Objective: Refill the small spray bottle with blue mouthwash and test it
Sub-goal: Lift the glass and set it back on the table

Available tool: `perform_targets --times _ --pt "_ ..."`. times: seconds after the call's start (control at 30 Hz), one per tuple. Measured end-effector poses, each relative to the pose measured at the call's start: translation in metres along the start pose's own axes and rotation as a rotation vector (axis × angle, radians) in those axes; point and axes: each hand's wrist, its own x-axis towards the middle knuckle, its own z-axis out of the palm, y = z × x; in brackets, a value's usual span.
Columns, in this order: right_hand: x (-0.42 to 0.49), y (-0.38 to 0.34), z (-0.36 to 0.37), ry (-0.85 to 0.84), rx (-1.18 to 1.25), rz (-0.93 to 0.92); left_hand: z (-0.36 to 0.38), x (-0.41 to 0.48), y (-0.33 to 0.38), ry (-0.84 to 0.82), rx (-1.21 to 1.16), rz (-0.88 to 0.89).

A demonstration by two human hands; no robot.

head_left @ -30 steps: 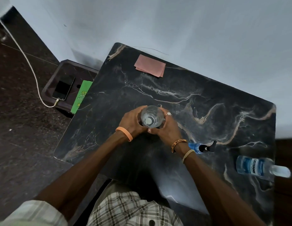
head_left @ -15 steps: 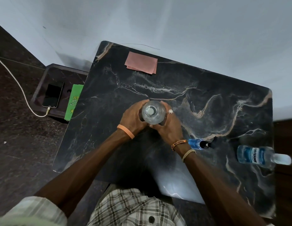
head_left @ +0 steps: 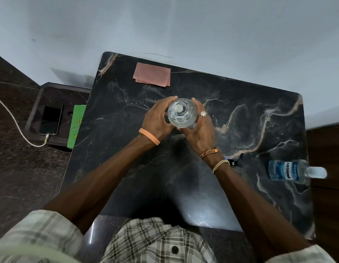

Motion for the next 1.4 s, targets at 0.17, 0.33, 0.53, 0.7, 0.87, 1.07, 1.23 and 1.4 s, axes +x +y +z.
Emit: perform_targets --times 0.17,0.33,0.53,0.7,0.87,1.07,1.23,1.4 --pt "0.001 0.005 -0.016 -0.074 0.031 0.061 -0.005 0.011 0.000 -0.153 -0.040 -0.040" --pt "0.006 0.006 -0.031 -0.222 -0.029 0.183 -0.006 0.014 0.000 -0.302 -0.044 -0.120" --pt "0.019 0.013 -0.048 -0.160 -0.019 0.188 0.005 0.043 0.017 -0.381 0.007 -0.109" --pt "0.050 0.031 -0.071 -0.100 -0.032 0.223 0.026 0.083 0.042 -0.400 0.060 -0.035" --pt "0.083 0.057 -0.096 -0.066 -0.057 0.257 0.059 0.125 0.059 -0.395 0.069 -0.041" --pt "0.116 0.100 -0.117 -0.045 -0.056 0.336 0.111 0.167 0.066 -0.414 0.109 -0.055" --pt "0.142 0.135 -0.132 -0.061 -0.070 0.349 0.150 0.195 0.063 -0.433 0.124 -0.060" --pt "0.162 0.161 -0.139 -0.017 -0.029 0.385 0.175 0.222 0.059 -0.433 0.140 -0.051"
